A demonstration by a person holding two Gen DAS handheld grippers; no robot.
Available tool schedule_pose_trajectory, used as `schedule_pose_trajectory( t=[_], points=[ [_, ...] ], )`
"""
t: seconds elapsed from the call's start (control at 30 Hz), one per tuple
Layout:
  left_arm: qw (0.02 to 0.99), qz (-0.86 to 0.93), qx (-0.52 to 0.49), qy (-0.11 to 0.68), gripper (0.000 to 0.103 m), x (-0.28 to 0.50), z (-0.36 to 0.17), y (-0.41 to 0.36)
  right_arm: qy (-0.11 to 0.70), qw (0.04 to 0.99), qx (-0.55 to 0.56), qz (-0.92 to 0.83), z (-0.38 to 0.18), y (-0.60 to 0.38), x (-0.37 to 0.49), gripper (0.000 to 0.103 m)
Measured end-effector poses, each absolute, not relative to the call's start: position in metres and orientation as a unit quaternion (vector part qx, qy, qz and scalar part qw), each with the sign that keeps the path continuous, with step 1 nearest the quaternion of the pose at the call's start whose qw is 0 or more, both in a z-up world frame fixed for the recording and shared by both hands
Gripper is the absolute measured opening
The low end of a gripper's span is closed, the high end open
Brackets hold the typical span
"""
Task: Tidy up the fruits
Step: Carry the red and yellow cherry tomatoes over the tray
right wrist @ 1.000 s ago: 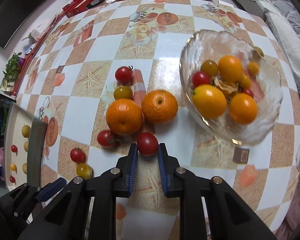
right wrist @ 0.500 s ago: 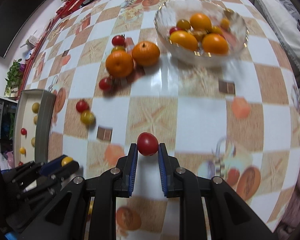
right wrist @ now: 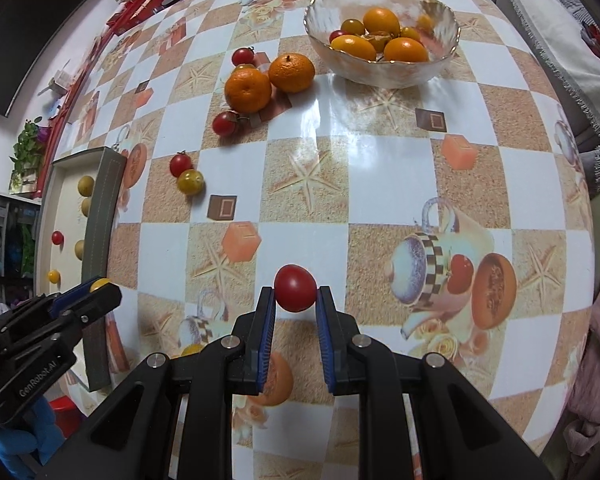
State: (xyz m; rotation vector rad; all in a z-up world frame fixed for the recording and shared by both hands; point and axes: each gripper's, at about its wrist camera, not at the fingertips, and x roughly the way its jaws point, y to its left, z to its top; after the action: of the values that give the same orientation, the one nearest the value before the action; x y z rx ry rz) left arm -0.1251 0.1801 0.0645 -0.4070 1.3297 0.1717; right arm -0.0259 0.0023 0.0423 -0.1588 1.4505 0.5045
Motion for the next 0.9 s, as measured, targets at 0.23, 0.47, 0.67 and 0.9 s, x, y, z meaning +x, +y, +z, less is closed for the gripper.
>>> schedule_pose_trajectory(
  t=[0.23, 0.47, 0.67, 0.9],
  points=[
    [0.772, 0.095, -0.196, 0.598, 0.023, -0.151, 0.081, 0.199, 0.652, 0.717, -0.083, 0.235, 0.055, 0.015, -0.038, 0.022],
    [0.775, 0.115, -0.209, 0.586, 0.023, -0.177, 0.090, 0.225, 0.647, 0.712, -0.097, 0.253, 0.064, 0.047, -0.054, 0.022],
    [0.772, 0.140, -0.224, 0.578, 0.023, -0.200, 0.090, 0.253, 0.641, 0.706, -0.115, 0.278, 0.070, 0.081, -0.064, 0.022],
    [0.759, 0.176, -0.245, 0.577, 0.023, -0.230, 0.081, 0.288, 0.635, 0.693, -0.140, 0.310, 0.072, 0.129, -0.075, 0.022]
  ],
)
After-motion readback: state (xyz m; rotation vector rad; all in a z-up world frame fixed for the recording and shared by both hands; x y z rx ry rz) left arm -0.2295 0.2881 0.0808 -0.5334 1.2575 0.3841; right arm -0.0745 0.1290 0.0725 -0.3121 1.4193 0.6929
